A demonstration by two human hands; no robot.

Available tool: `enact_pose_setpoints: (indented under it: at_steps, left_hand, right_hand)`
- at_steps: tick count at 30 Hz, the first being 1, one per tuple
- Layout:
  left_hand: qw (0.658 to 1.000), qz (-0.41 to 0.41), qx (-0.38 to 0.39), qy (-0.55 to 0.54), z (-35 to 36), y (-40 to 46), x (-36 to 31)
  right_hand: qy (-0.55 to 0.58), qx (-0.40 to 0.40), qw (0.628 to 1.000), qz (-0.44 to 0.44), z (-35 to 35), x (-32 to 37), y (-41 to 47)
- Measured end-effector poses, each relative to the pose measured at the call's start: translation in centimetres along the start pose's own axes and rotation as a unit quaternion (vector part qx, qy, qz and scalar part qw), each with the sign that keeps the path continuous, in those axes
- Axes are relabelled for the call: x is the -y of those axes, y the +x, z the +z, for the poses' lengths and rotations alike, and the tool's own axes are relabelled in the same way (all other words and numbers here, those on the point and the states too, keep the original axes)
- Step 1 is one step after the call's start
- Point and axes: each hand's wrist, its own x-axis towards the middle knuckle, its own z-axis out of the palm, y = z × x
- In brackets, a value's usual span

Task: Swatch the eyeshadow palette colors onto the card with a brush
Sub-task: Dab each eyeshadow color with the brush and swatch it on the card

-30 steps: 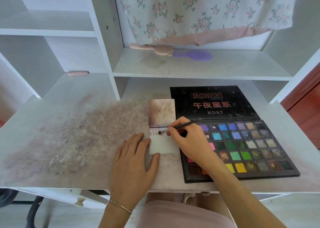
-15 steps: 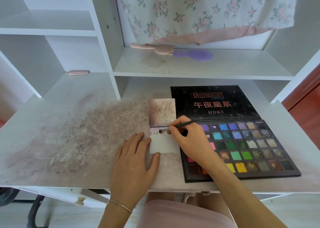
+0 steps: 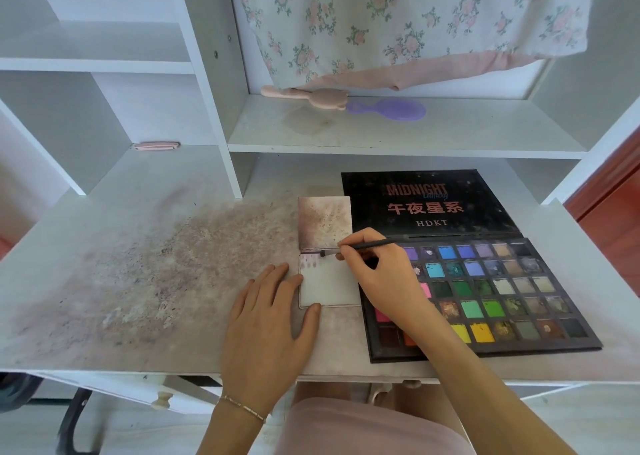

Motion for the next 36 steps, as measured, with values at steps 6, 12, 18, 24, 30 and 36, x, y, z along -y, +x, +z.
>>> enact_pose_setpoints:
  at_steps: [6,12,18,24,30,36]
  left_hand:
    - [1.0,0.01,-0.016,0.003,0.0,0.0,0.0]
    - [1.0,0.011,-0.011,-0.002,0.0,-0.1,0.2]
    - [1.0,0.004,-0.001,-0.006,0.1,0.0,0.1]
    - [1.0,-0.003,0.007,-0.005,0.1,-0.1,0.1]
    - [1.0,-0.012,0.013,-0.002,0.0,0.0,0.0]
    - [1.0,-0.011,0.016,0.001,0.0,0.0,0.0]
  right_hand:
    - [0.114,-0.064,0.991,-0.004,-1.1,0.6,-0.3]
    - [0.129,-0.107,0.986,0.012,-4.1,0.1,-1.0]
    - [0.053,-0.182,0.981,0.038,-8.0,-1.5,-2.5]
    - [-0.046,-0.21,0.974,0.074,-10.3,-3.4,-3.6]
    - [-0.107,-0.209,0.969,0.076,-10.7,-4.1,-3.9]
    - [-0.152,-0.151,0.975,0.067,-10.6,-4.2,-3.8]
